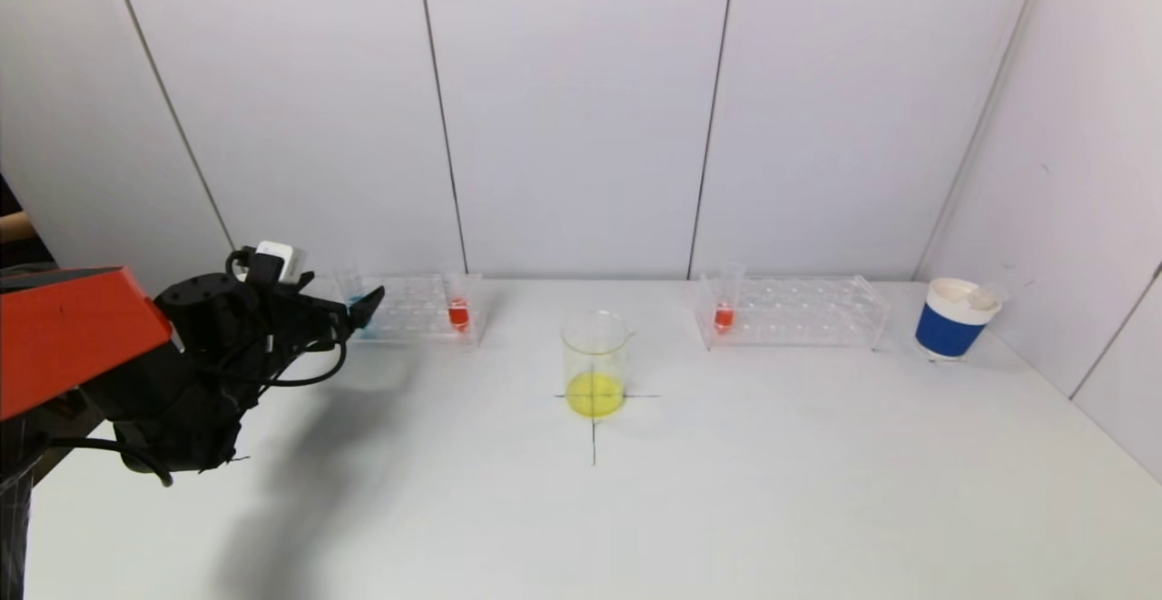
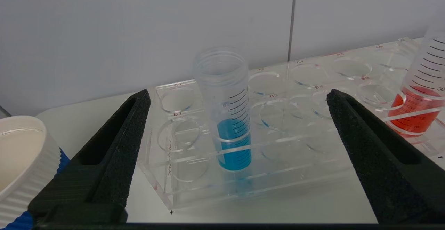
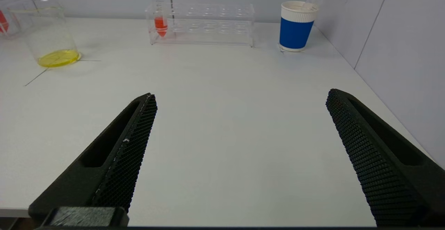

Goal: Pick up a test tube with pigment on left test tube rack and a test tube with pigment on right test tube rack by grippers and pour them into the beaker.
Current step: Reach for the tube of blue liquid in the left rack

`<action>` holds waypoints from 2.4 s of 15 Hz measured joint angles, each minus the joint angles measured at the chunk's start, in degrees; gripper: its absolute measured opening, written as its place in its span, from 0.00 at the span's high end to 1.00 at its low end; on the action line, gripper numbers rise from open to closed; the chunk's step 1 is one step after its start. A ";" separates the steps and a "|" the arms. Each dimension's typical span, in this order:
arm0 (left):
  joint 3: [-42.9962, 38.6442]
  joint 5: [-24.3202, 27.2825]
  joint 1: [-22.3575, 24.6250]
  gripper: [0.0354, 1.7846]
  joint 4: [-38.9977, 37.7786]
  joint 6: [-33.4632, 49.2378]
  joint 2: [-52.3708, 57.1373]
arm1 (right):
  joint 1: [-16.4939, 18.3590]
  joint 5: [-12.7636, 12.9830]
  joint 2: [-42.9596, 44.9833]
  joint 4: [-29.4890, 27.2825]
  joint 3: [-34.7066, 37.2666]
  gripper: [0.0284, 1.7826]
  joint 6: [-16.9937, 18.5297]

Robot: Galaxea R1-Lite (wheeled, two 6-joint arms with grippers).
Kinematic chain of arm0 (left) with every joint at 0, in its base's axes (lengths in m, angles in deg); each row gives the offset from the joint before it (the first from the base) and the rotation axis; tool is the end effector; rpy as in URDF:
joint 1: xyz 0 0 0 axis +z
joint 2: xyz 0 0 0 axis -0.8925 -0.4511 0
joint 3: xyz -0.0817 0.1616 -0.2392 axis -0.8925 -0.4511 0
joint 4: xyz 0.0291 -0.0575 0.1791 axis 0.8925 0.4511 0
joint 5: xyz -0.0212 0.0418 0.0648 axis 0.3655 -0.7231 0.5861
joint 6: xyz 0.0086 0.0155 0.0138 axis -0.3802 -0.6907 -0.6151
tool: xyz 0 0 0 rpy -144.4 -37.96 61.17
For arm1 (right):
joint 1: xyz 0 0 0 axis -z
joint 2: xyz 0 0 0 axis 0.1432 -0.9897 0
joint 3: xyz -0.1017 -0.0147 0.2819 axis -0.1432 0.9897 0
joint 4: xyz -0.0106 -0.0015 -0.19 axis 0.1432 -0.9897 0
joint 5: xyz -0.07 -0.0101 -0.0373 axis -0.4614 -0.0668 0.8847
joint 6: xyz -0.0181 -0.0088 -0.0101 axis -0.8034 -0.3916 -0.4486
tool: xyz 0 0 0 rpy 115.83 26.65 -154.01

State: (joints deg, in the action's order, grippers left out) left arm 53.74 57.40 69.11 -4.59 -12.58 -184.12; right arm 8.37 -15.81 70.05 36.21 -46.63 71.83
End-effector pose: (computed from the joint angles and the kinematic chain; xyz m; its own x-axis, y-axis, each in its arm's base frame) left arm 0.3925 0.0342 0.0606 0.9821 -0.1885 0.0015 0.1873 0.9763 0.1084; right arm -0.0230 0.0001 0.0766 0.9999 -0.0024 0.0118 0.0025 1.0000 -0.0090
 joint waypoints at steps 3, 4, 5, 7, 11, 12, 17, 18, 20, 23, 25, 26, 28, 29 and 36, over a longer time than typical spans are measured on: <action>2.10 -0.01 0.74 0.01 1.35 0.02 -0.68 | -0.02 0.00 0.00 0.00 0.00 0.01 0.00; 2.65 0.00 0.90 0.01 1.77 0.00 -0.83 | -0.02 0.00 0.00 0.00 0.00 0.01 0.00; 3.13 0.02 0.96 0.01 2.10 -0.02 -0.96 | -0.02 0.00 0.00 0.00 0.00 0.01 0.00; 3.57 0.07 1.04 0.01 2.29 0.00 -1.11 | -0.02 0.00 0.00 0.00 0.00 0.01 0.00; 4.66 0.10 1.01 0.01 2.51 0.00 -1.62 | -0.02 0.00 0.00 -0.02 0.00 0.01 0.00; 5.03 0.07 0.99 0.01 2.79 0.00 -1.73 | 0.02 0.00 0.00 0.00 0.00 0.01 0.00; 7.55 0.07 0.49 0.01 4.35 0.05 -2.51 | -0.02 0.00 0.00 0.00 0.00 0.01 0.00; 7.94 0.00 0.33 0.01 4.52 0.07 -2.78 | -0.02 0.00 0.00 0.00 0.00 0.01 0.00; 8.35 0.02 0.05 0.01 4.57 0.07 -3.25 | -0.02 0.00 0.00 -0.02 0.00 0.01 0.00; 8.59 -0.01 -0.15 0.01 4.58 0.09 -3.83 | -0.02 0.00 0.00 0.00 0.00 0.01 0.00; 8.68 -0.01 -0.15 0.01 4.57 0.07 -4.06 | -0.02 0.00 0.00 0.00 0.00 0.01 0.00; 8.68 -0.01 -0.15 0.01 4.57 0.07 -4.16 | -0.02 0.00 0.00 0.00 0.00 0.01 0.00; 8.70 0.00 -0.20 0.01 4.57 0.09 -4.30 | 0.00 0.00 0.00 0.00 0.00 0.01 0.00; 8.75 -0.01 -0.22 0.01 4.57 0.07 -4.46 | 0.00 0.00 0.00 0.00 0.00 0.01 0.00; 9.23 0.00 -0.23 0.01 4.57 0.07 -5.01 | -0.02 0.00 0.00 0.00 0.00 0.01 0.00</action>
State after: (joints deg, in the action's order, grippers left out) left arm 62.97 57.40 68.88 -0.02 -12.50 -189.13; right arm 8.34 -15.81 70.05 36.21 -46.63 71.83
